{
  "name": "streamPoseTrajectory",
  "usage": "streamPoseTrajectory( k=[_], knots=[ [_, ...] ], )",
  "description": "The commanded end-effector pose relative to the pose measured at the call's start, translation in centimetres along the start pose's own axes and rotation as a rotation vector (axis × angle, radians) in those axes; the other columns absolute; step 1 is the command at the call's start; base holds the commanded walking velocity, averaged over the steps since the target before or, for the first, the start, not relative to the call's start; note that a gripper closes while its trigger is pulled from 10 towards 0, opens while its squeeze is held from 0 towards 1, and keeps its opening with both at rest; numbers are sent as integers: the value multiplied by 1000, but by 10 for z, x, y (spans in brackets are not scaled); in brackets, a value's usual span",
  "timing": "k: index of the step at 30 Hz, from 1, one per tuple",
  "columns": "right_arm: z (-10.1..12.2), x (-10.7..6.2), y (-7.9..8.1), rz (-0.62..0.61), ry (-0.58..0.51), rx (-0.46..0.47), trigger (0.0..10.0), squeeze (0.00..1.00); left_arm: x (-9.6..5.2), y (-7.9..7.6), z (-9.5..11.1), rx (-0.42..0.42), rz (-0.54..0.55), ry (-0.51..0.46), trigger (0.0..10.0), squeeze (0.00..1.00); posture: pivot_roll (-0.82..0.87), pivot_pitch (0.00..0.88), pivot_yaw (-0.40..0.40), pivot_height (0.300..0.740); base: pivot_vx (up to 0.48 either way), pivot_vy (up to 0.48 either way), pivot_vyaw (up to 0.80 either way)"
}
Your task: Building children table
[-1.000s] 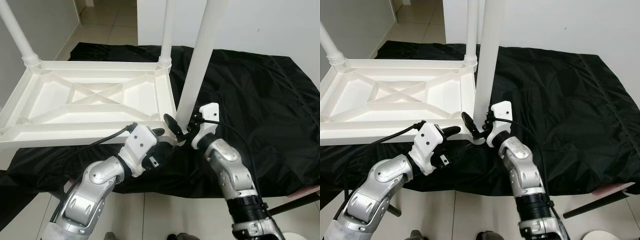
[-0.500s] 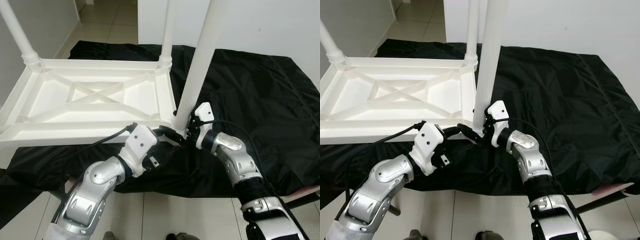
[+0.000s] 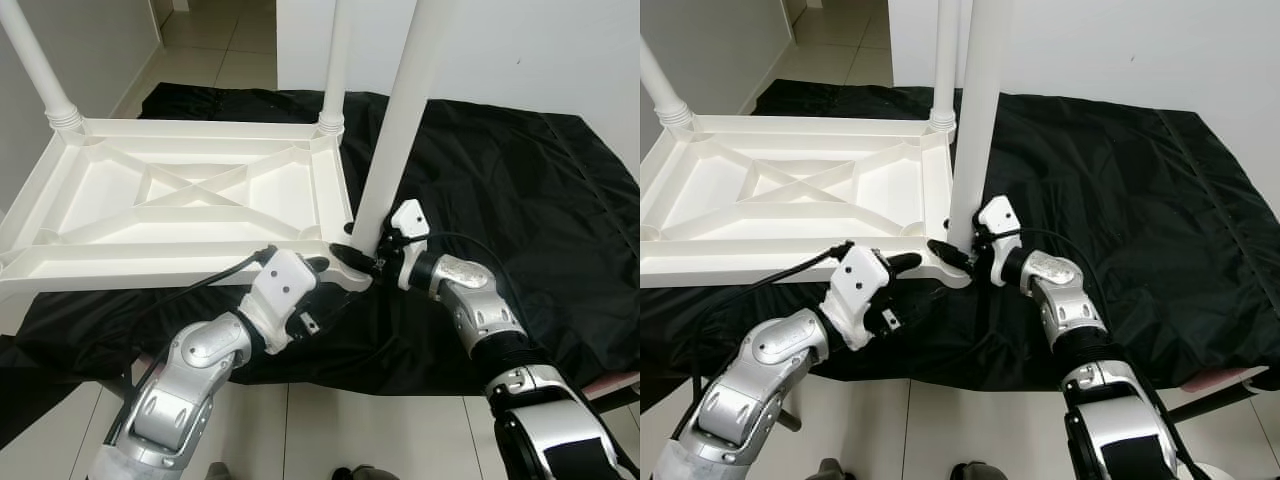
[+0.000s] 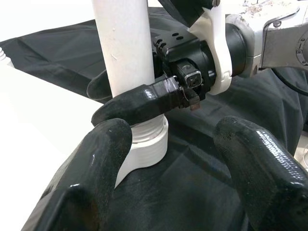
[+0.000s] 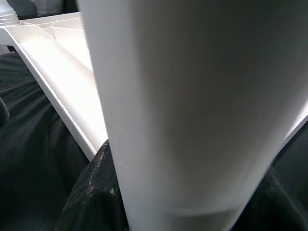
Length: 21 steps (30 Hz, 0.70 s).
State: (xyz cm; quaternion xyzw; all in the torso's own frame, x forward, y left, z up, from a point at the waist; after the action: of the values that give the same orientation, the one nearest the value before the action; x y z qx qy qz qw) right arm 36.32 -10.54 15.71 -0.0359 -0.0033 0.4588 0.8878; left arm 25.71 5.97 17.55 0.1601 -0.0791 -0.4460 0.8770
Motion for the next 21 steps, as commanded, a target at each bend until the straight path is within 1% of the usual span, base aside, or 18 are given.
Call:
streamPoseTrajectory(
  k=[1,2,4,7,8,9,12,15,17,18,19,20,21],
  knots=[
    [-9,-1,-1,-25,44,-1,10000,0,0,1,-3,5,62,25,10000,0,-2,85,-44,740,0,0,0],
    [-9,-1,-1,-25,44,-1,10000,0,0,1,-3,5,62,25,10000,0,-2,85,-44,740,0,0,0],
    [-16,-1,-3,-127,74,-25,10000,0,0,-1,-4,8,62,30,10000,0,-11,92,-40,740,0,0,0],
    [-17,-1,-3,-157,72,-3,10000,0,0,-1,-4,8,62,31,10000,0,-11,94,-40,740,0,0,0],
    [-17,1,1,-162,57,16,10000,0,0,-2,-4,8,62,31,10000,0,-15,96,-37,740,0,0,0],
    [-17,1,1,-162,57,16,10000,0,0,-2,-4,8,62,31,10000,0,-15,96,-37,740,0,0,0],
    [-16,3,7,-212,35,54,10000,0,1,-2,-5,8,61,34,10000,0,-20,101,-35,740,0,0,0],
    [-16,4,9,-250,32,62,10000,0,1,-2,-5,7,60,37,10000,0,-20,101,-35,740,0,0,0],
    [-16,4,9,-250,32,62,10000,0,1,-2,-5,7,60,37,10000,0,-20,101,-35,740,0,0,0],
    [-13,8,16,-370,1,119,10000,0,1,-3,-6,6,59,37,10000,0,-29,111,-38,740,0,0,0],
    [-12,8,18,-430,-8,152,10000,0,1,-4,-6,6,59,37,10000,0,-29,111,-38,740,0,0,0],
    [-12,8,18,-430,-8,152,10000,0,1,-4,-6,6,59,37,10000,0,-29,111,-38,740,0,0,0],
    [-11,8,20,-512,-21,169,10000,0,1,-3,-6,4,60,37,10000,0,-33,115,-37,740,0,0,0]
  ],
)
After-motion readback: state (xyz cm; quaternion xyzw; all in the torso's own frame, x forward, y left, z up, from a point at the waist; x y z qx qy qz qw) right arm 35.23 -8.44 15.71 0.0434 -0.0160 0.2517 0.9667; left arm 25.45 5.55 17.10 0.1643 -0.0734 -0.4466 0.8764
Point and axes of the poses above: a point about 5 cm out from each wrist's last joint towards the gripper, its own x axis pointing out of the wrist towards the gripper, its own z axis along the axis of the wrist's last joint, y = z × x, the point moved 2 cm from there along x, pointing out of the wrist towards the gripper, and after that the axes turned 7 degrees about x, right-handed, at the moved point
